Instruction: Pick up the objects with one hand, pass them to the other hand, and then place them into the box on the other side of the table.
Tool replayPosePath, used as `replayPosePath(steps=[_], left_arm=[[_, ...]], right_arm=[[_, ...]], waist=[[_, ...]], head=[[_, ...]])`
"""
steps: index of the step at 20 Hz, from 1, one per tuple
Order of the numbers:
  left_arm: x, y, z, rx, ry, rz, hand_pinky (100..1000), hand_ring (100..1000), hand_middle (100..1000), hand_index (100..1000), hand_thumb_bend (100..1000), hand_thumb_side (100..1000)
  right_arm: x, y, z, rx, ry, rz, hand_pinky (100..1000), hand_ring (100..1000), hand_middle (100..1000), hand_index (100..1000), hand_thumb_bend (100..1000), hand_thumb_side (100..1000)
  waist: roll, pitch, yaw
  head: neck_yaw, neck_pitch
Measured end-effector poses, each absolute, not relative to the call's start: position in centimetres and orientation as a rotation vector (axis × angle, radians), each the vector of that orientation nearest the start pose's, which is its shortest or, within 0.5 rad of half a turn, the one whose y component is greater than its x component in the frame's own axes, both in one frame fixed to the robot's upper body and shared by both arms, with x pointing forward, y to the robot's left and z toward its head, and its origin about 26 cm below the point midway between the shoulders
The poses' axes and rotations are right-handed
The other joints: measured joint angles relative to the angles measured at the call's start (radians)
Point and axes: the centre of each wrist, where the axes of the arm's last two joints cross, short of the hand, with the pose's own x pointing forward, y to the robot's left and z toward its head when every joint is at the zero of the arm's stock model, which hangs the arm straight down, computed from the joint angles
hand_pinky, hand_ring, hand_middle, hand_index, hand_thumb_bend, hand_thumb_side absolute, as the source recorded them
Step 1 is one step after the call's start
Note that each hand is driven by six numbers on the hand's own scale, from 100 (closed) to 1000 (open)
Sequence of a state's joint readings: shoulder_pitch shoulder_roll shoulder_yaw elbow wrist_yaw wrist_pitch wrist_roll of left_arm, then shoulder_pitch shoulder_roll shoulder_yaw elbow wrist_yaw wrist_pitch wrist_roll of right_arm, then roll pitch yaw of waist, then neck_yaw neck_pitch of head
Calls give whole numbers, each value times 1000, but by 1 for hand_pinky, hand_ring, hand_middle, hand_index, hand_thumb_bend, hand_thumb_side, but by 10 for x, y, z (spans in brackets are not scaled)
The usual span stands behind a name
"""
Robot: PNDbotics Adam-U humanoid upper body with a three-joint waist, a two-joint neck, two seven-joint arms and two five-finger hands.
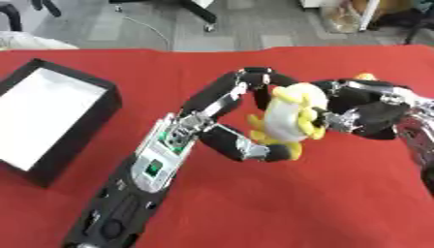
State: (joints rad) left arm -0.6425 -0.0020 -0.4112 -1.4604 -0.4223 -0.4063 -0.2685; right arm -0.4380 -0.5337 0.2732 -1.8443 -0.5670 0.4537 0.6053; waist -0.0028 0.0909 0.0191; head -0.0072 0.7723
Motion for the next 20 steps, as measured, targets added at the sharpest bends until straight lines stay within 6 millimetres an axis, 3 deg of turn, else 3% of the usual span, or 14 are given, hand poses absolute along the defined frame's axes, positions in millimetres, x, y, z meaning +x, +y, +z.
replayPosePath(steps=[13, 20], left_arm=[[361, 54, 143, 228, 3242, 1618, 331, 238, 393, 609, 437, 513], [361, 53, 140, 246, 3281, 1535, 325, 212, 361, 569, 434, 467]], right_arm=[[326, -232, 192, 823, -1389, 1102, 672, 609, 389, 310, 100, 100], [327, -234, 191, 808, -1389, 1117, 666, 610, 396, 318, 100, 100]], waist=[[0, 0, -1], [0, 0, -2]], head=[[-1, 0], [-1, 0]])
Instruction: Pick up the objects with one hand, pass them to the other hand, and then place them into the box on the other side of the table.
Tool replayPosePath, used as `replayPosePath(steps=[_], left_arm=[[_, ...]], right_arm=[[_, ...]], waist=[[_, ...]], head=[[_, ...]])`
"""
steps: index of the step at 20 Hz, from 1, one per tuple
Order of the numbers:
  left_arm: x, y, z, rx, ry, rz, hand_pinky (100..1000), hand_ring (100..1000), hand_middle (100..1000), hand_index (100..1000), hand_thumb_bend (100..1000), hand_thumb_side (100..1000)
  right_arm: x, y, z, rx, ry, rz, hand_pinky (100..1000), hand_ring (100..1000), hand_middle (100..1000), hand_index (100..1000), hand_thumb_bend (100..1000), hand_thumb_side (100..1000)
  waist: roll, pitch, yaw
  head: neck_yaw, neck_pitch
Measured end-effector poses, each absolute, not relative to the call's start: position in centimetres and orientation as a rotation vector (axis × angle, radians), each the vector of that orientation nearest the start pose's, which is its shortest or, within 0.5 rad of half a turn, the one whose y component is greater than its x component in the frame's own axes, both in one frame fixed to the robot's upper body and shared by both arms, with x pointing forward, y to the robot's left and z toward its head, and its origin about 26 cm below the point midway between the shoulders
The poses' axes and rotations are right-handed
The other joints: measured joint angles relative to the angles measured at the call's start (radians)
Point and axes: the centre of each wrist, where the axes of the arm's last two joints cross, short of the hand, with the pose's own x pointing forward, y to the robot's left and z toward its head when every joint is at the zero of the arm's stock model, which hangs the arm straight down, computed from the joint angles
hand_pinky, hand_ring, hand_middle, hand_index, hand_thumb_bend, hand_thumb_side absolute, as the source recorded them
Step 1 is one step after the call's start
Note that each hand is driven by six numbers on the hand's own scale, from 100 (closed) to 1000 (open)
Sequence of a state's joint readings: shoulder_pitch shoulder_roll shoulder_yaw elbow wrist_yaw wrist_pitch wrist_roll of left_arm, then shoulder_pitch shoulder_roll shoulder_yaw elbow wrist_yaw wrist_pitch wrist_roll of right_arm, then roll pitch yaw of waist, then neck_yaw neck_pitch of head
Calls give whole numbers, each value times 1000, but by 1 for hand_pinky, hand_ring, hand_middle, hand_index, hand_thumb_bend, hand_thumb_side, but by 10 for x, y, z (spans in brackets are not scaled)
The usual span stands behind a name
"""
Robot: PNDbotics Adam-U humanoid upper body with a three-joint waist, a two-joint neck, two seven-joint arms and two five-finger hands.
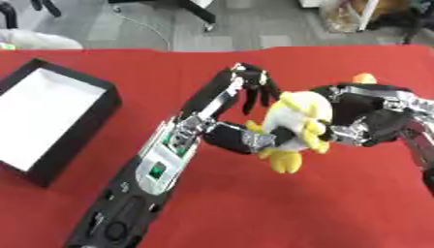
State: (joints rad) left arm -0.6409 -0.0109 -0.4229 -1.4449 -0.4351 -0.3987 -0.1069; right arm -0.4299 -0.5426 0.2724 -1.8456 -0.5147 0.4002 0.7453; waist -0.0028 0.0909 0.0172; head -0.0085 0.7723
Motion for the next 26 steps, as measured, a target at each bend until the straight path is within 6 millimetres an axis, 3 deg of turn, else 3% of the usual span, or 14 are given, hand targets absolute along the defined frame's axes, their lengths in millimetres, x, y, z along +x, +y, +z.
replayPosePath(steps=[8, 11, 13, 17, 19, 21, 26], left_arm=[[360, 51, 140, 302, 3219, 1562, 309, 184, 324, 524, 314, 355], [360, 51, 140, 324, 3191, 1579, 318, 198, 338, 536, 335, 359], [360, 50, 140, 339, 3170, 1597, 334, 236, 382, 575, 370, 370], [360, 50, 140, 356, 3133, 1638, 393, 379, 578, 745, 463, 399], [360, 50, 141, 359, 3122, 1650, 404, 403, 610, 772, 473, 401], [361, 50, 141, 358, 3120, 1653, 402, 399, 594, 756, 449, 391], [361, 50, 141, 353, 3144, 1616, 346, 275, 432, 599, 305, 326]], right_arm=[[327, -236, 190, 802, -1385, 1113, 670, 618, 423, 352, 100, 100], [327, -237, 190, 797, -1389, 1111, 670, 616, 420, 348, 100, 100], [327, -237, 190, 796, -1389, 1107, 669, 615, 414, 342, 100, 100], [327, -237, 190, 798, -1390, 1105, 668, 611, 406, 328, 100, 100], [326, -237, 190, 801, -1390, 1106, 667, 611, 404, 326, 100, 100], [326, -237, 190, 805, -1390, 1108, 667, 610, 404, 326, 100, 100], [326, -237, 189, 808, -1387, 1104, 667, 613, 414, 339, 100, 100]], waist=[[0, 0, 0], [0, 0, 0], [0, 0, 0], [0, 0, 0], [0, 0, 0], [0, 0, 0], [-4, 0, 0]], head=[[0, 0], [0, 0], [0, 0], [-1, 0], [-2, 0], [-2, 0], [-3, 0]])
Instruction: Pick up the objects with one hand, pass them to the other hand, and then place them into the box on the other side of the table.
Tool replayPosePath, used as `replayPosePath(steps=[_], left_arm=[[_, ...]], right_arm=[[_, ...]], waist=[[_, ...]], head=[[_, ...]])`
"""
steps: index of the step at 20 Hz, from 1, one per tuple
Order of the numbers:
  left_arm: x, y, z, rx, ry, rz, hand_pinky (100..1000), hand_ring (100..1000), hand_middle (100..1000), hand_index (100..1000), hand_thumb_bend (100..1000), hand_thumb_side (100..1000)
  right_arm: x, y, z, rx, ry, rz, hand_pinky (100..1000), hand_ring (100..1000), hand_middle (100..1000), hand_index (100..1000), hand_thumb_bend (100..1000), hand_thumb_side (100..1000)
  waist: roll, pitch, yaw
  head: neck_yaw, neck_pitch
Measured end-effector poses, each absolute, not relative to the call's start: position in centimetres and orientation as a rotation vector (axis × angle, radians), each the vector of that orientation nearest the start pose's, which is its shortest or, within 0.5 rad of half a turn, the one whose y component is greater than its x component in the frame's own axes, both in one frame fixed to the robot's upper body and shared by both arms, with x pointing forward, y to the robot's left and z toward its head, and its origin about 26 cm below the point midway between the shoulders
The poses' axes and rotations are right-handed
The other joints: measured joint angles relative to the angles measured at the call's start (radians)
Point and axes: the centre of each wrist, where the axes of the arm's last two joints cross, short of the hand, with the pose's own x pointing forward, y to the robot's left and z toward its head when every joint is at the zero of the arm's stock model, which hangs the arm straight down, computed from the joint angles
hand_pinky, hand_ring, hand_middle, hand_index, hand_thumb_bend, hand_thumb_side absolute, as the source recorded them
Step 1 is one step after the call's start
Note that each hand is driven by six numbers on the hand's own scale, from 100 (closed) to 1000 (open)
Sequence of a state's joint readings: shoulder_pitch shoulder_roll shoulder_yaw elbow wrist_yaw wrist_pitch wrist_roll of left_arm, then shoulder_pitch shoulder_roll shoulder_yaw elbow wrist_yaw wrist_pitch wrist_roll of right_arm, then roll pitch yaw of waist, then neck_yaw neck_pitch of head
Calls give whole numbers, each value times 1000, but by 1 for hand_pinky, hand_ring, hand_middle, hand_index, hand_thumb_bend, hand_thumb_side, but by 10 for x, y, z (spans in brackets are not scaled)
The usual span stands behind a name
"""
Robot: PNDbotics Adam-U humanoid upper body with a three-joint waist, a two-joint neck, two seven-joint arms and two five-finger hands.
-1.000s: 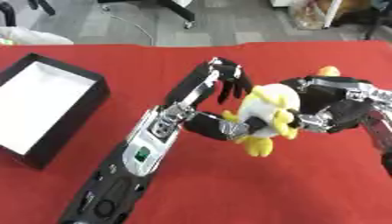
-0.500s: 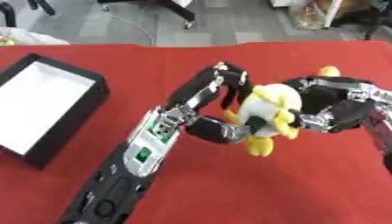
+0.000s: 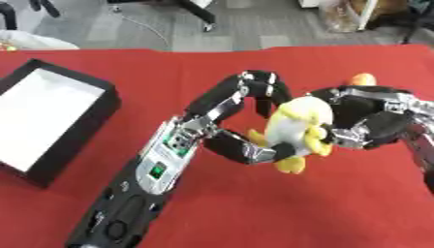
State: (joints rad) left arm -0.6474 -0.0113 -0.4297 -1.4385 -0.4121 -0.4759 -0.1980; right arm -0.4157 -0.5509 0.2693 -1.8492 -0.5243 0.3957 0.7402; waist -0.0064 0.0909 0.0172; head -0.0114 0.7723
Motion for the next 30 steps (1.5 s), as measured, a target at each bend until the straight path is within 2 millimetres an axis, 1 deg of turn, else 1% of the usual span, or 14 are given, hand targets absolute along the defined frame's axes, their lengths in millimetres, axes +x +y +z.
replayPosePath(steps=[2, 7, 9, 10, 11, 16, 19, 21, 23, 24, 25, 26, 29, 30], left_arm=[[360, 49, 140, 361, 3157, 1592, 335, 242, 384, 552, 257, 311], [359, 48, 140, 379, 3169, 1562, 327, 211, 335, 513, 221, 294], [359, 48, 140, 387, 3174, 1553, 313, 193, 306, 490, 187, 287], [359, 48, 140, 390, 3176, 1549, 301, 182, 290, 477, 158, 287], [359, 47, 140, 393, 3178, 1545, 298, 179, 285, 472, 152, 286], [359, 46, 140, 407, 3186, 1526, 300, 176, 275, 458, 150, 296], [358, 45, 140, 415, 3187, 1506, 306, 179, 275, 456, 155, 299], [358, 45, 141, 416, 3187, 1493, 308, 180, 276, 458, 156, 299], [358, 45, 142, 416, 3186, 1480, 309, 183, 283, 464, 160, 295], [358, 45, 142, 415, 3186, 1474, 309, 183, 285, 465, 163, 294], [358, 45, 142, 415, 3187, 1469, 311, 185, 288, 467, 166, 294], [358, 45, 142, 415, 3187, 1463, 312, 186, 289, 467, 167, 293], [359, 45, 142, 413, 3189, 1445, 314, 189, 292, 469, 172, 291], [359, 45, 142, 412, 3189, 1439, 315, 190, 295, 472, 178, 289]], right_arm=[[326, -238, 189, 807, -1389, 1102, 668, 615, 419, 344, 100, 100], [326, -238, 189, 809, -1389, 1100, 667, 614, 419, 344, 100, 100], [325, -238, 189, 810, -1389, 1099, 667, 617, 425, 350, 100, 100], [326, -238, 189, 811, -1389, 1098, 670, 622, 436, 362, 100, 100], [326, -238, 189, 811, -1390, 1097, 671, 625, 442, 369, 100, 100], [326, -239, 189, 820, -1399, 1095, 681, 652, 505, 450, 100, 103], [326, -239, 189, 821, -1410, 1089, 691, 692, 602, 561, 100, 289], [326, -239, 189, 816, -1421, 1084, 701, 720, 666, 645, 100, 392], [326, -239, 189, 816, -1432, 1073, 715, 761, 742, 750, 100, 522], [326, -239, 189, 815, -1437, 1067, 718, 768, 753, 769, 118, 547], [326, -239, 189, 817, -1441, 1059, 724, 785, 776, 816, 156, 600], [326, -239, 189, 817, -1445, 1052, 727, 794, 789, 831, 169, 624], [326, -240, 189, 811, -1455, 1020, 726, 793, 789, 834, 186, 640], [326, -240, 189, 806, -1458, 1006, 725, 791, 786, 833, 198, 633]], waist=[[0, 0, -1], [0, 0, -2], [0, 0, -3], [0, 0, -3], [0, 0, -3], [0, 0, -4], [0, 0, -5], [0, 0, -5], [0, 0, -5], [0, 0, -5], [0, 0, -5], [0, 0, -5], [0, 0, -6], [0, 0, -6]], head=[[0, 0], [-1, 0], [-1, 0], [-1, 0], [-1, 0], [-2, 0], [-4, 0], [-6, 0], [-6, 0], [-6, 0], [-6, 0], [-7, 0], [-7, 0], [-7, 0]])
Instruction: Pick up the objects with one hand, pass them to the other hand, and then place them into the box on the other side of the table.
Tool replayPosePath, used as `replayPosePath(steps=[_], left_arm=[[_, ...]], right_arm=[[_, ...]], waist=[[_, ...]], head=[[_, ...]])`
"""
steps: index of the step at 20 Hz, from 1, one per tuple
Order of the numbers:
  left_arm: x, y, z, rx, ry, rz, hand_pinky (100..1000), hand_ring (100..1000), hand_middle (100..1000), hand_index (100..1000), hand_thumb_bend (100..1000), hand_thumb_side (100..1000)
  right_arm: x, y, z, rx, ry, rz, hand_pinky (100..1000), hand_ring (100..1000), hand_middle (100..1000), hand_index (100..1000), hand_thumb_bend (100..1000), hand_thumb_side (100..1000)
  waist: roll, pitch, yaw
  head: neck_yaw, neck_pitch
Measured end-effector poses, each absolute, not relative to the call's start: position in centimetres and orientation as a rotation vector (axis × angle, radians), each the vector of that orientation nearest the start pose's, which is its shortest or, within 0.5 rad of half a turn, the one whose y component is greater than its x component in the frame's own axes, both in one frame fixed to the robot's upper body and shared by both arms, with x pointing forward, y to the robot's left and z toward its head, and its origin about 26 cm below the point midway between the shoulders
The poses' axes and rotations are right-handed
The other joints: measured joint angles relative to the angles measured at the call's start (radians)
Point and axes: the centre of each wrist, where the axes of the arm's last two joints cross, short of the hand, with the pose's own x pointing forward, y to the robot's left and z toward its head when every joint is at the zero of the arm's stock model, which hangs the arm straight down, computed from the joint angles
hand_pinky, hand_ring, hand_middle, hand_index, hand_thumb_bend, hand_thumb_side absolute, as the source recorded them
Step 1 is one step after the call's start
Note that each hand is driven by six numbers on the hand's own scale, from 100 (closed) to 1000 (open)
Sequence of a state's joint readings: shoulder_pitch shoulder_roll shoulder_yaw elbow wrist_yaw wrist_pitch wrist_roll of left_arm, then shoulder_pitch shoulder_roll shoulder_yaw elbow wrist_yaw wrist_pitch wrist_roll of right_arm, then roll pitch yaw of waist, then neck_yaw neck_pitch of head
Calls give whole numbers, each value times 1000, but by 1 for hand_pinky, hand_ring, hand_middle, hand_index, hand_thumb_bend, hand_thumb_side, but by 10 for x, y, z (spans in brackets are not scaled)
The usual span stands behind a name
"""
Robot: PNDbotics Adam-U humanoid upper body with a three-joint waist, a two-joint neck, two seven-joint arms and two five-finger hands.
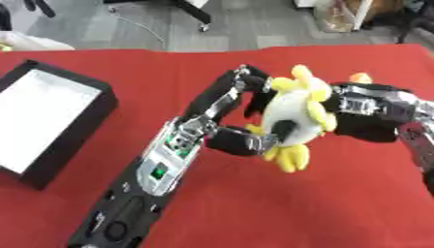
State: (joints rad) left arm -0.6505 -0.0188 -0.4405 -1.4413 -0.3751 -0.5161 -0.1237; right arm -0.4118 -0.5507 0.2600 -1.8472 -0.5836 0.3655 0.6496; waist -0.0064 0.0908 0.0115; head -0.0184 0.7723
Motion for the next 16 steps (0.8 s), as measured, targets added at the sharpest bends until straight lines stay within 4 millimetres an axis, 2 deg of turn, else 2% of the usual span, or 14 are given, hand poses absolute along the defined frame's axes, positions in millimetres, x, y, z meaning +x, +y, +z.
replayPosePath(steps=[9, 16], left_arm=[[359, 45, 142, 360, 3183, 1394, 321, 197, 304, 476, 186, 294], [359, 46, 141, 308, 3176, 1385, 319, 195, 305, 477, 194, 295]], right_arm=[[327, -245, 189, 727, -1499, 876, 725, 789, 784, 830, 219, 657], [331, -255, 191, 552, -1596, 662, 720, 781, 778, 819, 210, 662]], waist=[[0, 0, -3], [0, 0, -4]], head=[[0, 0], [7, 0]])
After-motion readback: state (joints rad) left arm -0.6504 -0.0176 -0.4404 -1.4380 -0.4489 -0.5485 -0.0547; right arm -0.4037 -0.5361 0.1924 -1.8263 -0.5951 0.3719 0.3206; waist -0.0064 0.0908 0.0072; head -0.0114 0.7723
